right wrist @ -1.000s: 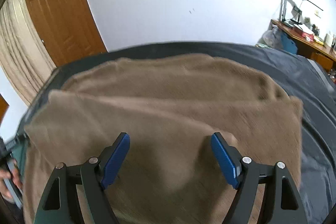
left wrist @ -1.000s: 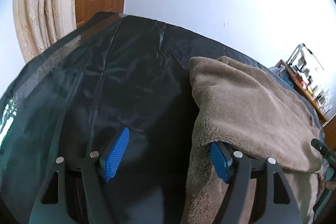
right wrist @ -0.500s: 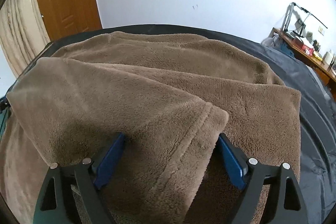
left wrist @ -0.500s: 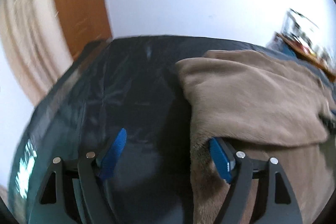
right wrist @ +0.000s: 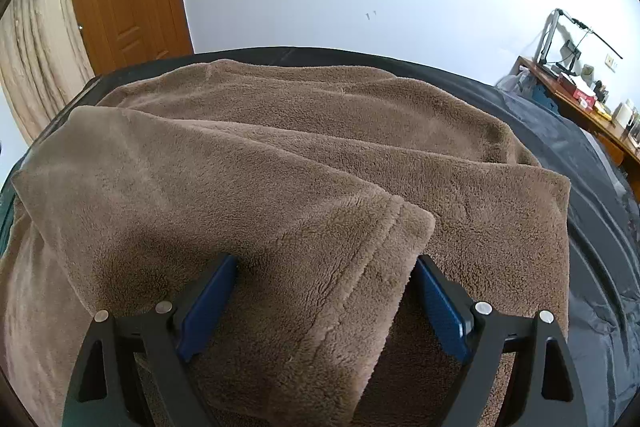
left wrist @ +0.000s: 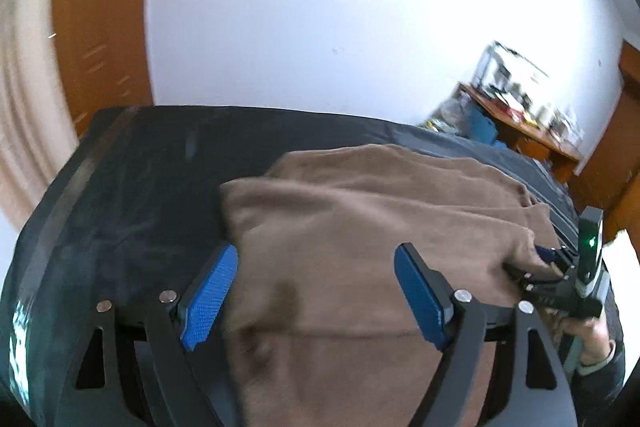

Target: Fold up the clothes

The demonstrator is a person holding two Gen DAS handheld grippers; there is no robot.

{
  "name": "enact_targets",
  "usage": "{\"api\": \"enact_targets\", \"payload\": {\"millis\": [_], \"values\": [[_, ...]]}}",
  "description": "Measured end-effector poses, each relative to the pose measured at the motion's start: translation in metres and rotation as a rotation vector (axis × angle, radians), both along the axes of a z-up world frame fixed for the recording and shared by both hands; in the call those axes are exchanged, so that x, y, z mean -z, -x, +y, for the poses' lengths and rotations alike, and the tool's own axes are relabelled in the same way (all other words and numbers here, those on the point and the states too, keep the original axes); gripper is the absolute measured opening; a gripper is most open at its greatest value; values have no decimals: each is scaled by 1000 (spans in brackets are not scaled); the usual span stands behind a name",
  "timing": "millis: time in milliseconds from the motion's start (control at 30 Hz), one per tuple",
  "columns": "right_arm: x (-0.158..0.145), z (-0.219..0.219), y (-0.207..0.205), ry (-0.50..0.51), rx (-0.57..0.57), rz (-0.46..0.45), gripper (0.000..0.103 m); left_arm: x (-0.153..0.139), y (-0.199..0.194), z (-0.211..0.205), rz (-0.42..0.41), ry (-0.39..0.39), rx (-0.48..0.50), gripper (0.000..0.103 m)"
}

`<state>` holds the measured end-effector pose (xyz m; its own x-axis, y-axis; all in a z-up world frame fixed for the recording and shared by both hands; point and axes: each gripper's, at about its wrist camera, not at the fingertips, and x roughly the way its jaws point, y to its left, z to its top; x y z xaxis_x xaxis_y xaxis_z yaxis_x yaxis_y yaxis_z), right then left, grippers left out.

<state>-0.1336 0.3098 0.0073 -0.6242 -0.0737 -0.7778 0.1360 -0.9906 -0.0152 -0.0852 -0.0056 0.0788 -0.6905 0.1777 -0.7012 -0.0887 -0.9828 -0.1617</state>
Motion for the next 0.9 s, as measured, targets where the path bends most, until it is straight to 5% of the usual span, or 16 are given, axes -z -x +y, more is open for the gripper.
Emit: {"api": "enact_targets", "payload": {"millis": [233,400,600,900], "values": [[0,1,1,11,-2,-2,91,63,55,18,-240,-10,-48,85],[0,2,1,16,-7,-3,91,82,32,15,-181,64,-22,84],[0,2,1,15,-13,-3,91,78,28,14,-162,46,-8,85],[0,3,1,15,-13,-6,91,47,61,12,-170,43,-51,86]]}}
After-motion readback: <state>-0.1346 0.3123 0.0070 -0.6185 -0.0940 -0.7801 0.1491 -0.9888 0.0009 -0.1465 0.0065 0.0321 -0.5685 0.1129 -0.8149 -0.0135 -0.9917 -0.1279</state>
